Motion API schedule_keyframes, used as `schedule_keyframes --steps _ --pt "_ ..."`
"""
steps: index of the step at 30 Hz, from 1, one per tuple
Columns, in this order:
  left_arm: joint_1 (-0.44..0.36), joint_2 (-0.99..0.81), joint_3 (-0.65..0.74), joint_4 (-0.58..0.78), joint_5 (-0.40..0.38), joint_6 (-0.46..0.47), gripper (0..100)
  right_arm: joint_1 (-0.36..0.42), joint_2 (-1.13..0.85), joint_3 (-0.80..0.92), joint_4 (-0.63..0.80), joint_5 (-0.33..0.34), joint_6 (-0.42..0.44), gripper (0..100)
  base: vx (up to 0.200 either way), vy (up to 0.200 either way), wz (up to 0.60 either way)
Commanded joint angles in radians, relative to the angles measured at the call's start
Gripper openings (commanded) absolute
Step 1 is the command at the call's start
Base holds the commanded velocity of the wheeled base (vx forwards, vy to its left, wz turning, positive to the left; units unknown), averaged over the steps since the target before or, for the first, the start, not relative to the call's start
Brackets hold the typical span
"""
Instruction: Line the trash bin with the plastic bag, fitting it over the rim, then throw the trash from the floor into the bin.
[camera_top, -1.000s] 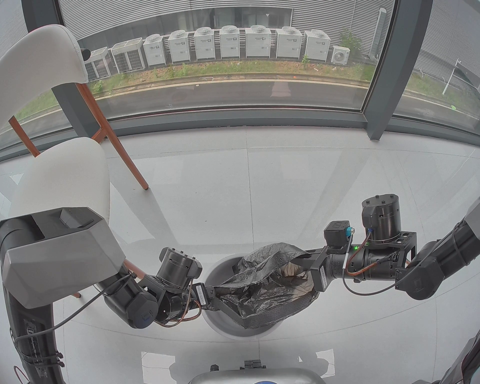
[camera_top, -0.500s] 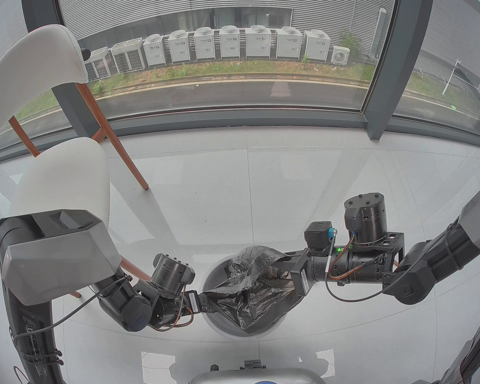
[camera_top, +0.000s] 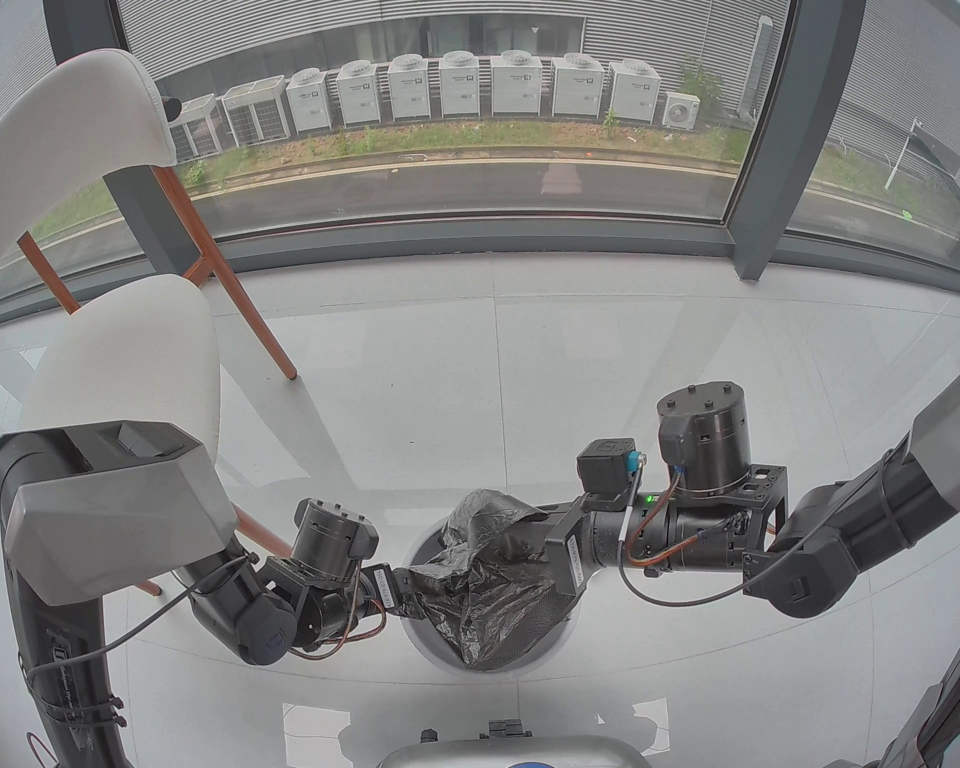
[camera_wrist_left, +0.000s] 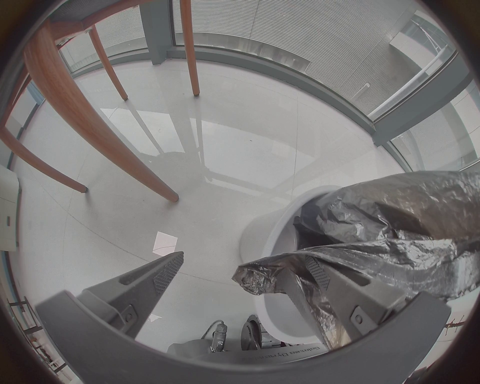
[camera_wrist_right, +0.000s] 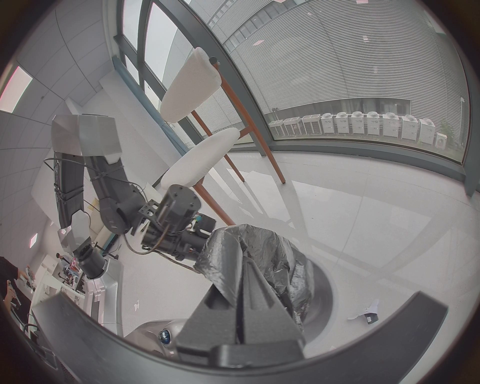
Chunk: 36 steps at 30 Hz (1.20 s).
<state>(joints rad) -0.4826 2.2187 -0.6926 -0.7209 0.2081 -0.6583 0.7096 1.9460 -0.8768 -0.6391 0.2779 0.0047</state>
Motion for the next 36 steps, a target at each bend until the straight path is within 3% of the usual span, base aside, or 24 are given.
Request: schedule_keyframes --steps 1,8,16,22,36 --pt "-0.004 -0.004 0.002 -0.009 -0.003 0.0 100 -0.024 0.004 0.012 -0.001 0.0 -0.012 0 0.0 0.0 0.0" --pt "-0.005 -0.004 -0.001 -0.029 -0.026 0.066 100 -0.03 -0.001 0.024 -0.001 0.001 -0.023 0 0.0 0.0 0.0" --pt "-0.027 0.01 0.053 -0.2 -0.095 0.141 100 -0.032 -0.002 0.024 -0.001 0.001 -0.023 0 0.0 0.0 0.0" --pt "-0.027 0.045 0.062 -0.224 -0.107 0.151 100 -0.032 -0.004 0.024 -0.002 0.001 -0.023 0 0.0 0.0 0.0" --pt "-0.019 0.151 0.071 -0.447 -0.13 0.187 100 -0.041 -0.007 0.036 -0.002 0.001 -0.022 0 0.0 0.0 0.0"
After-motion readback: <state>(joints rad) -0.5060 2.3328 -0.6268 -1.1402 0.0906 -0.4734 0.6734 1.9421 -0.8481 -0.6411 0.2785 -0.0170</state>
